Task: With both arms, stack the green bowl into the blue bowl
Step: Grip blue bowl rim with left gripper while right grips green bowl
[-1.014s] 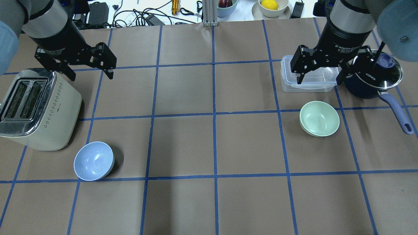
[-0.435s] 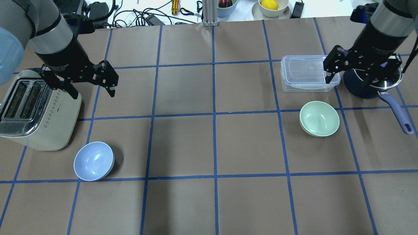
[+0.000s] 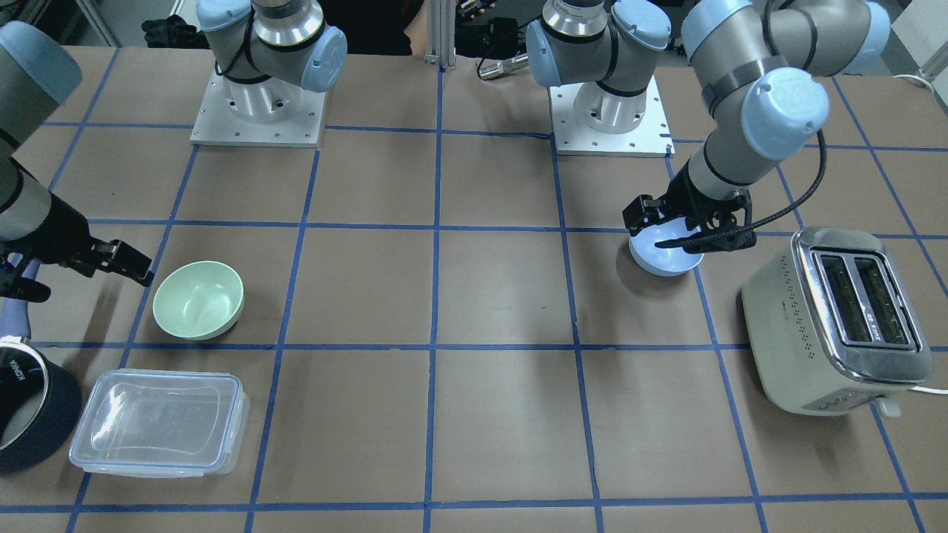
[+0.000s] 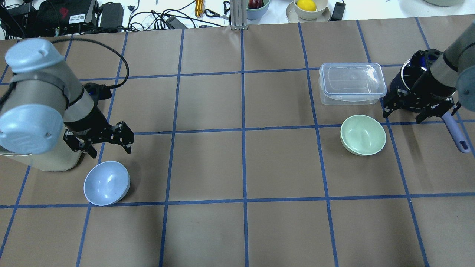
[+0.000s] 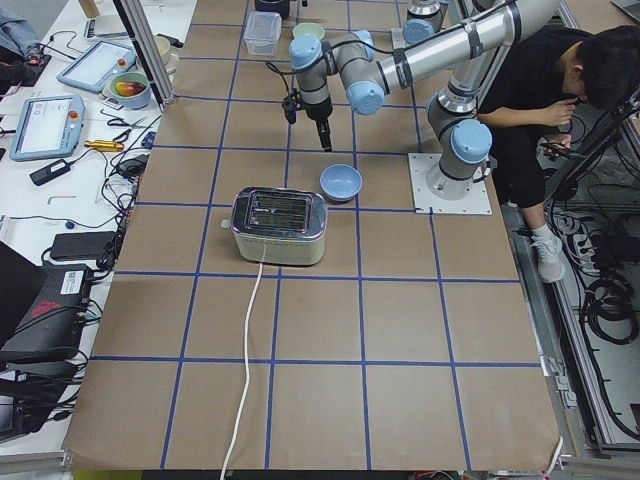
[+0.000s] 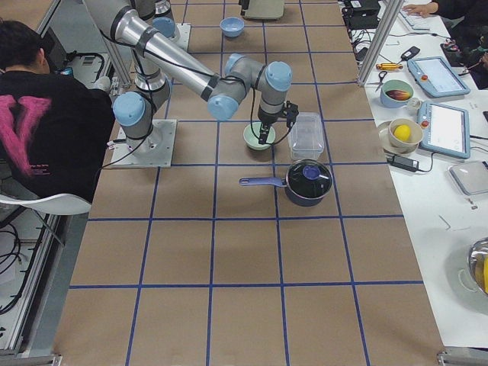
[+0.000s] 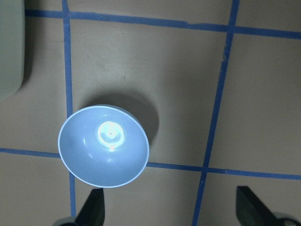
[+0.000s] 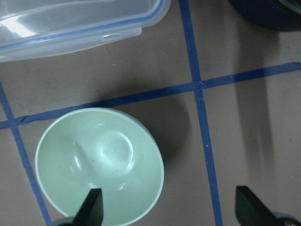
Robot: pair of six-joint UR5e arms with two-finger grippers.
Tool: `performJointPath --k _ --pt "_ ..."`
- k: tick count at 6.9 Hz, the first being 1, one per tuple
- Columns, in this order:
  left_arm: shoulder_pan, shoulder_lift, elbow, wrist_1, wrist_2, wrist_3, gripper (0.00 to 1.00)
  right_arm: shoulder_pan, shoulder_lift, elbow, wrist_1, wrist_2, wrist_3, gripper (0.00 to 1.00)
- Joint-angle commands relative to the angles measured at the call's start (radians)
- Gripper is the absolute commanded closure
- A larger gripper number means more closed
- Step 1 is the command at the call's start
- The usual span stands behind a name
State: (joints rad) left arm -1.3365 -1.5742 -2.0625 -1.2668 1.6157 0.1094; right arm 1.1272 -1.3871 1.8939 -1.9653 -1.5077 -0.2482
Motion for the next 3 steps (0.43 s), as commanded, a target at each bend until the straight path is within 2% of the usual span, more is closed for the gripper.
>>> performJointPath --k 1,2,3 --pt "0.013 -0.029 -0.186 0.196 0.001 0.015 0.01 -0.007 0.098 0.019 -0.055 0.0 -0.016 0.0" --pt "0.011 -0.032 -0.206 0.196 0.004 0.015 0.01 -0.007 0.127 0.021 -0.052 0.001 -0.017 0.0" --pt "0.013 -0.03 -0.226 0.201 0.007 0.018 0.11 -0.006 0.144 0.021 -0.043 0.001 -0.019 0.08"
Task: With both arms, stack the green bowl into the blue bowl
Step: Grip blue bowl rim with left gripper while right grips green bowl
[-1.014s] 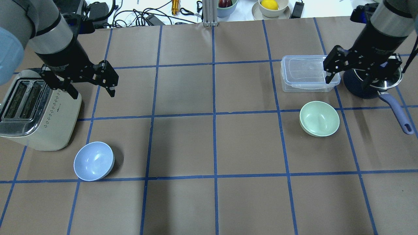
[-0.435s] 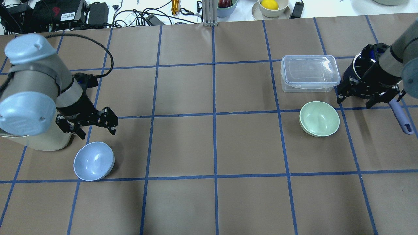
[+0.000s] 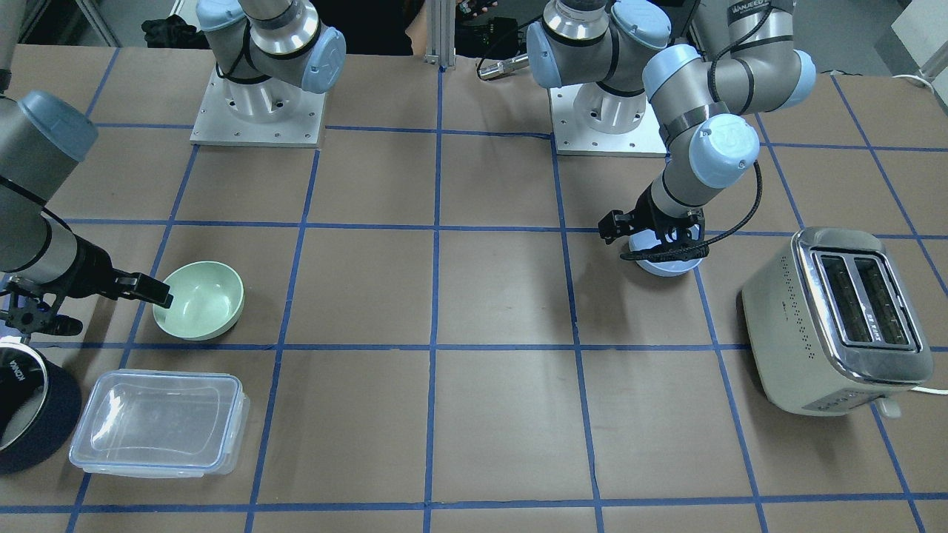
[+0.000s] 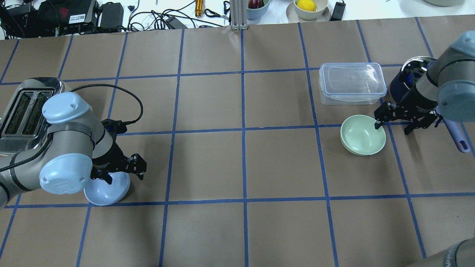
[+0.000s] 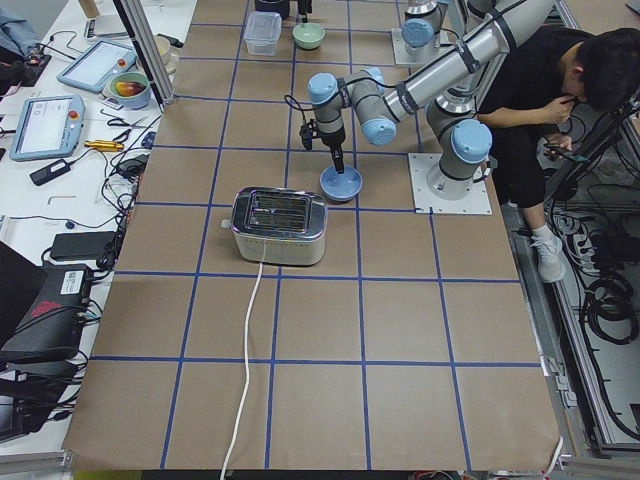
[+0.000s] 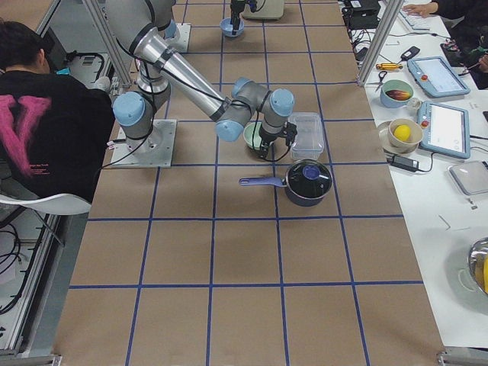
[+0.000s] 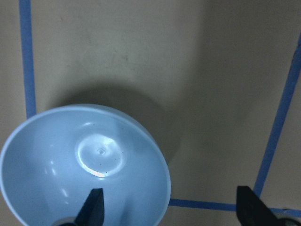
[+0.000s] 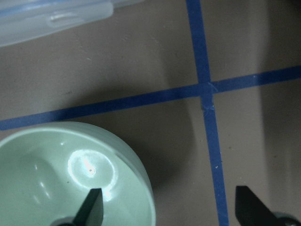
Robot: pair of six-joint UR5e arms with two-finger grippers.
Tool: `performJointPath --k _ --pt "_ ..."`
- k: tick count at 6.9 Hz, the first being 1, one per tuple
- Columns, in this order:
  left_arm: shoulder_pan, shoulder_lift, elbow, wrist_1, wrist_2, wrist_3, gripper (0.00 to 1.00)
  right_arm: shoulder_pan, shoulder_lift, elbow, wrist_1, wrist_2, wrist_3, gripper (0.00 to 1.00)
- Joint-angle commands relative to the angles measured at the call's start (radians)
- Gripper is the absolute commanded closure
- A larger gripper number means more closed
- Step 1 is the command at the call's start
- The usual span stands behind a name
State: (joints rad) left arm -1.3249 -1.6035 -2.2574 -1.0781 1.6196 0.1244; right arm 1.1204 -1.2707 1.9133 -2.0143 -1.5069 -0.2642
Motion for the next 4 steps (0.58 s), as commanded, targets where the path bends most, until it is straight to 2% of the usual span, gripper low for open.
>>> performJointPath --k 1,2,3,4 --pt "0.0 -0.003 -0.025 0.032 0.008 0.045 0.56 0.001 0.036 0.013 0.008 0.001 -0.004 0.22" --pt "0.0 -0.006 -0.025 0.061 0.014 0.082 0.96 0.002 0.037 0.041 -0.007 0.001 -0.015 0.61" --pt "0.0 -0.006 -0.025 0.063 0.014 0.083 1.0 0.004 0.036 0.039 -0.01 0.001 -0.027 1.0" --pt "-0.002 -0.007 -0.021 0.07 0.014 0.084 1.0 0.004 0.03 0.039 -0.009 0.001 -0.027 1.0"
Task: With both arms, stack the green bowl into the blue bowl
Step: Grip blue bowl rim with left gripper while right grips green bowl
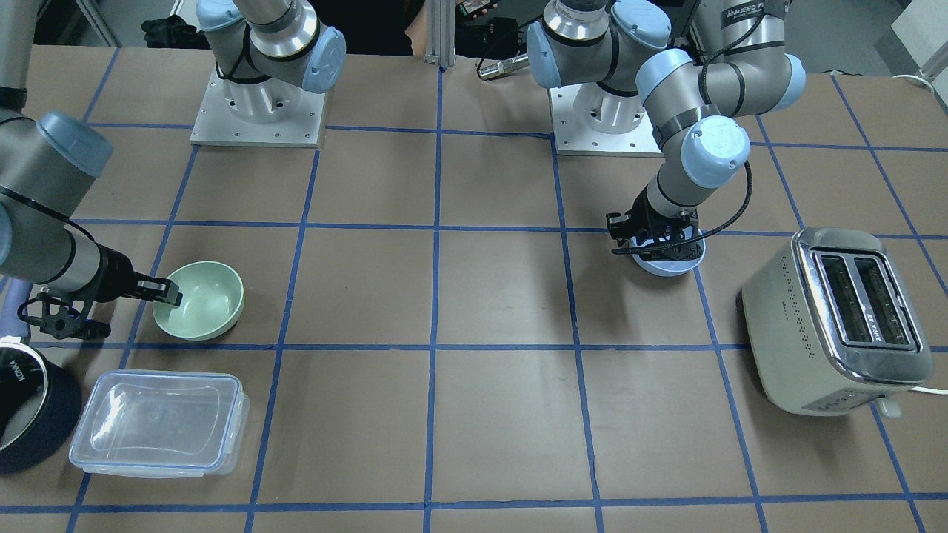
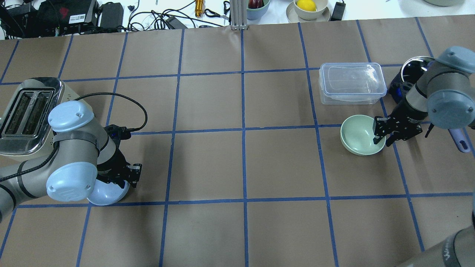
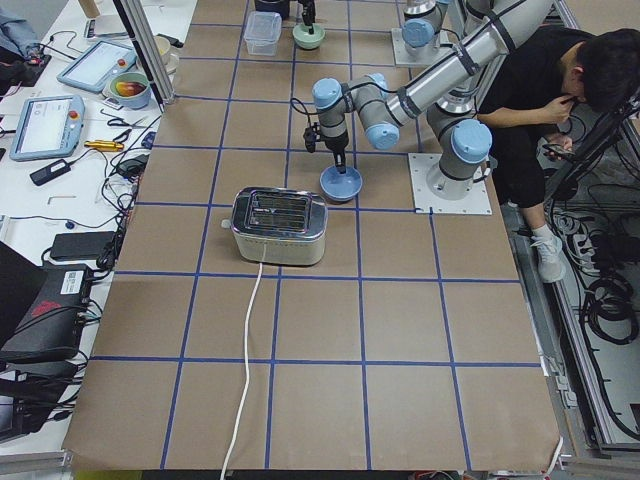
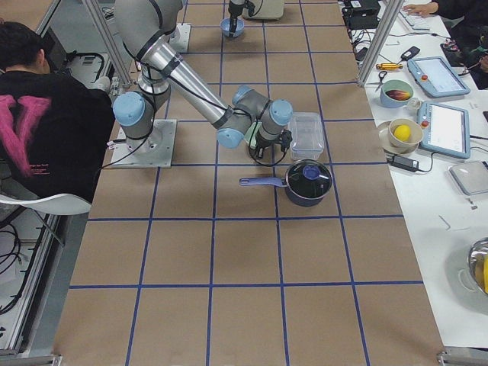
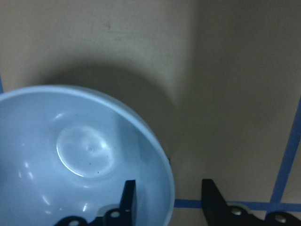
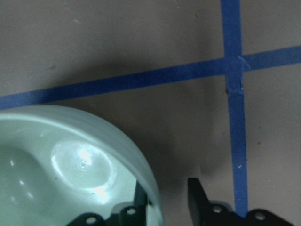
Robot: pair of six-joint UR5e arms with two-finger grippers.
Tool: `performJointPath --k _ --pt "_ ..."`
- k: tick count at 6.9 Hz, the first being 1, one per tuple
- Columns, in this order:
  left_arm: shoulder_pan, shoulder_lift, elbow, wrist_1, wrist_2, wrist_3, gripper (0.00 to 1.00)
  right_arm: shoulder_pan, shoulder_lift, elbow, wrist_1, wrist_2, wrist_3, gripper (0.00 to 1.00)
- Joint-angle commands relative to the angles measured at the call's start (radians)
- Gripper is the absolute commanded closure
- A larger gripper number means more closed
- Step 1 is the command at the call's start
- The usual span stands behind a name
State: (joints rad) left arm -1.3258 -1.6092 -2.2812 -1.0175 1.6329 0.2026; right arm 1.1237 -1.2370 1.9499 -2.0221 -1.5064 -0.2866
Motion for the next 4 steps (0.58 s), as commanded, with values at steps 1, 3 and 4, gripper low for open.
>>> performJointPath --k 1,3,4 --pt "-0.006 -0.001 0.011 0.016 0.001 0.003 1.0 0.001 -0.009 -0.003 0.0 0.0 -0.005 1.0" --pt "-0.127 -0.004 0.119 0.004 -0.01 -0.082 1.0 0.001 -0.027 -0.07 0.075 0.0 -0.005 1.0" --pt "-0.248 -0.021 0.171 0.005 -0.014 -0.195 1.0 0.001 -0.044 -0.135 0.18 0.0 -0.005 1.0"
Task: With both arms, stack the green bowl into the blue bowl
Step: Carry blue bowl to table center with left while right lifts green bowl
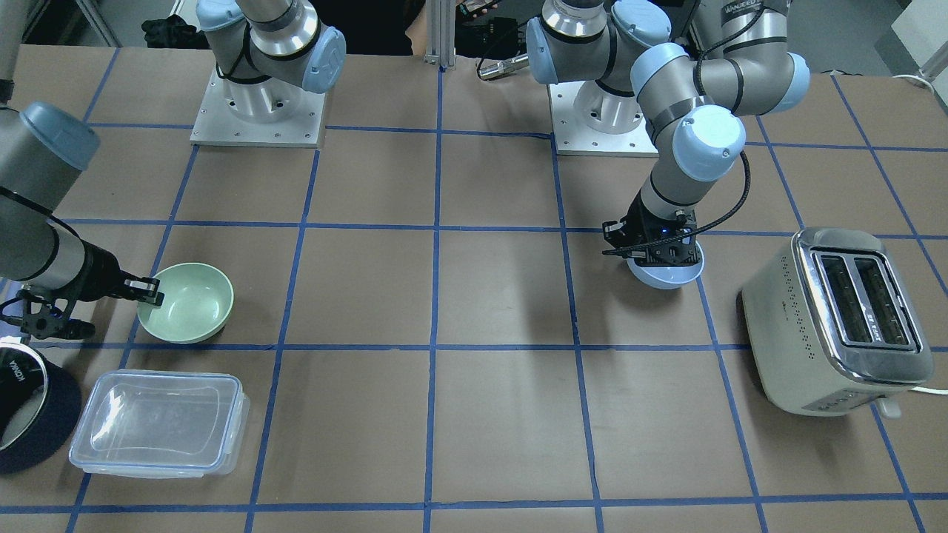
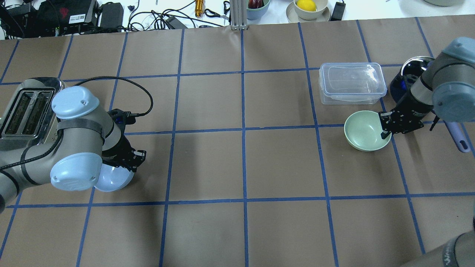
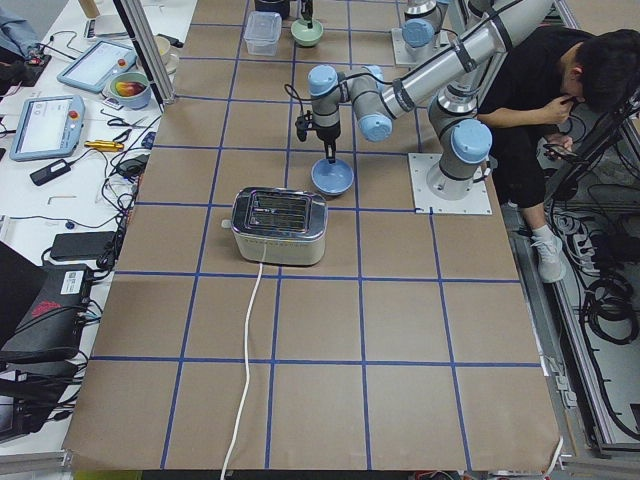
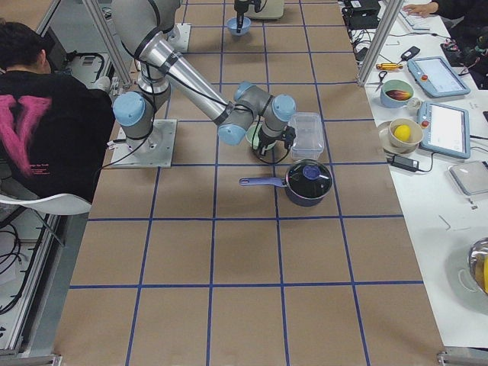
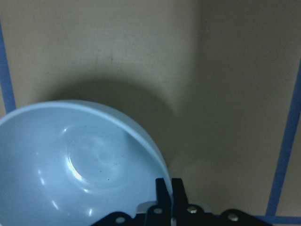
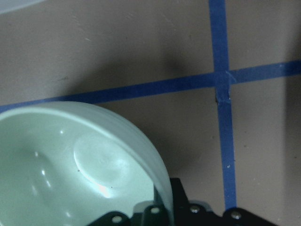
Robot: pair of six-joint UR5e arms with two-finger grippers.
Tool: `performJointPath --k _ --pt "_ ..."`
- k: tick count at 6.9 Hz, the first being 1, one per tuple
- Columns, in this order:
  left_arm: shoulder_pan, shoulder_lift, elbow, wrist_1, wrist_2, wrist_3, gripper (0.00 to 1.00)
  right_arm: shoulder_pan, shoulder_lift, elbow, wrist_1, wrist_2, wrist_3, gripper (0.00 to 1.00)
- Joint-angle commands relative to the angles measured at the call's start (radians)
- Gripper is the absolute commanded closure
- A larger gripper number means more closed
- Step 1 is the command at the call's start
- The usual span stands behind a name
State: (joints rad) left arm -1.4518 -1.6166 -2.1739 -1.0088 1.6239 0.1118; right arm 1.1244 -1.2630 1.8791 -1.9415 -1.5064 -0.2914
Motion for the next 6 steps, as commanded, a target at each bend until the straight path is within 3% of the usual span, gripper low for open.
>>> performJointPath --k 1,3,6 --pt "-0.237 -0.049 0.121 -0.001 -0.039 -0.238 1.0 0.0 -0.024 -0.14 0.193 0.0 -0.009 1.0" --pt "-0.472 -0.138 0.269 0.001 -0.041 -0.496 1.0 -0.002 -0.013 -0.222 0.249 0.0 -0.057 1.0" --pt "-0.619 -0.313 0.478 -0.001 -0.035 -0.589 1.0 -0.002 -0.012 -0.222 0.248 0.018 -0.058 1.0"
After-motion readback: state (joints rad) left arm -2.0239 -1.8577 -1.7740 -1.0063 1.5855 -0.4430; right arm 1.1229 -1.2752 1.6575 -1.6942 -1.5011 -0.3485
